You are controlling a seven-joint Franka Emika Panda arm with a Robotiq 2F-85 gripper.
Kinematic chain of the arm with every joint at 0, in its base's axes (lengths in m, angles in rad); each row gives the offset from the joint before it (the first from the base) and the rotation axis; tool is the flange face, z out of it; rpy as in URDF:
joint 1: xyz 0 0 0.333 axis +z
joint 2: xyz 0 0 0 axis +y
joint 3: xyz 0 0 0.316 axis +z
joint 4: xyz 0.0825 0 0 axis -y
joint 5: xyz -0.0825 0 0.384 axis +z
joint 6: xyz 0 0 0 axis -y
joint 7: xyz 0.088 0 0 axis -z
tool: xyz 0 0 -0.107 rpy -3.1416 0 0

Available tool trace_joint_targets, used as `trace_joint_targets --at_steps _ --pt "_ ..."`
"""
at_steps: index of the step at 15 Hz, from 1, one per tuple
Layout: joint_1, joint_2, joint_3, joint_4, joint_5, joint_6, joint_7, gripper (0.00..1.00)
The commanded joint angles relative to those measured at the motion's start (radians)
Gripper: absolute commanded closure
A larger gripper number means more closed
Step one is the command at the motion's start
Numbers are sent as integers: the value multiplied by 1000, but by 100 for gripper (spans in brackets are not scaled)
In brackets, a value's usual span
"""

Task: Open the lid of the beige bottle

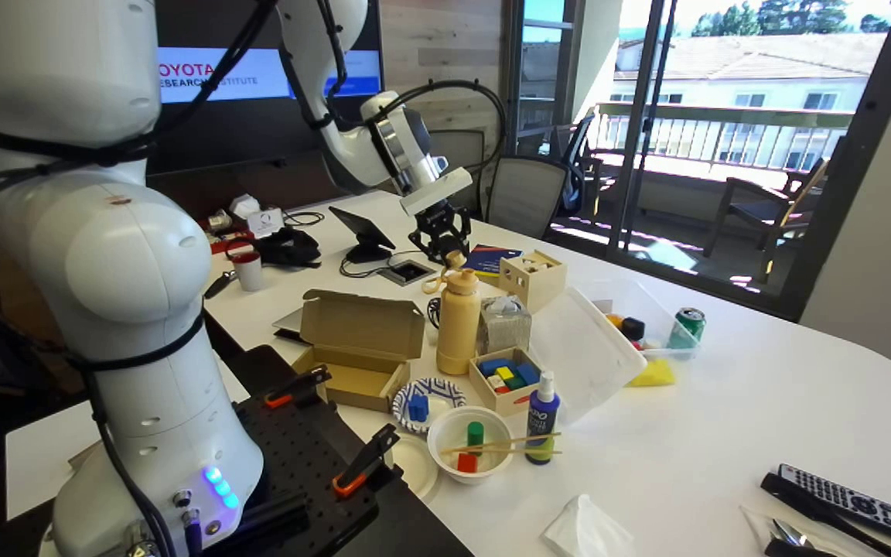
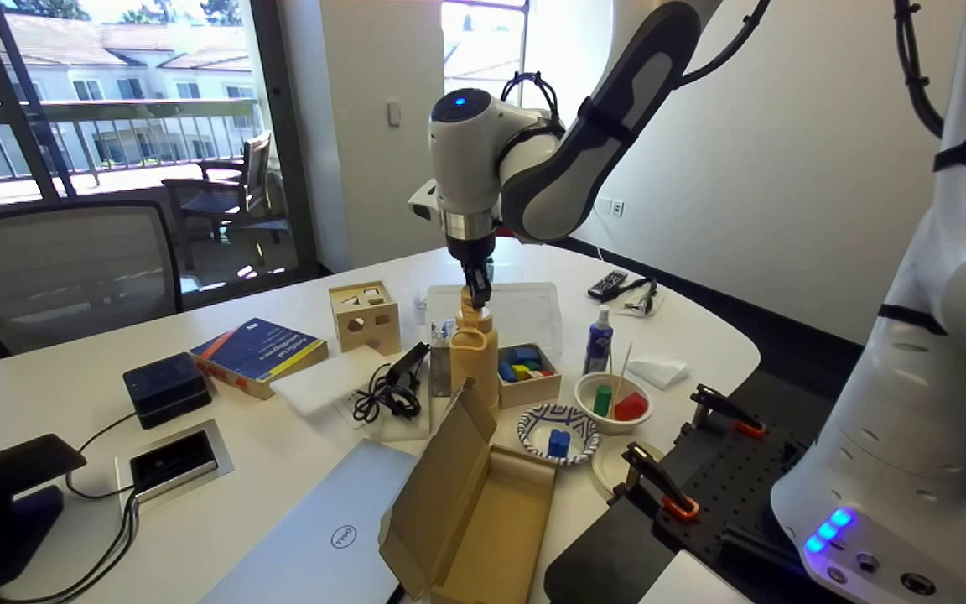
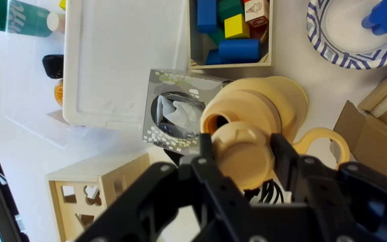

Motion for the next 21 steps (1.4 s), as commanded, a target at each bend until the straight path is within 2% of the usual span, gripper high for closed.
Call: trace_joint_targets --at_steps 1,12,21 --pt "24 -22 11 -17 -48 -54 82 79" --pt "55 -7 40 -22 -132 -144 256 79" --pt "74 1 64 -25 -176 -194 333 79"
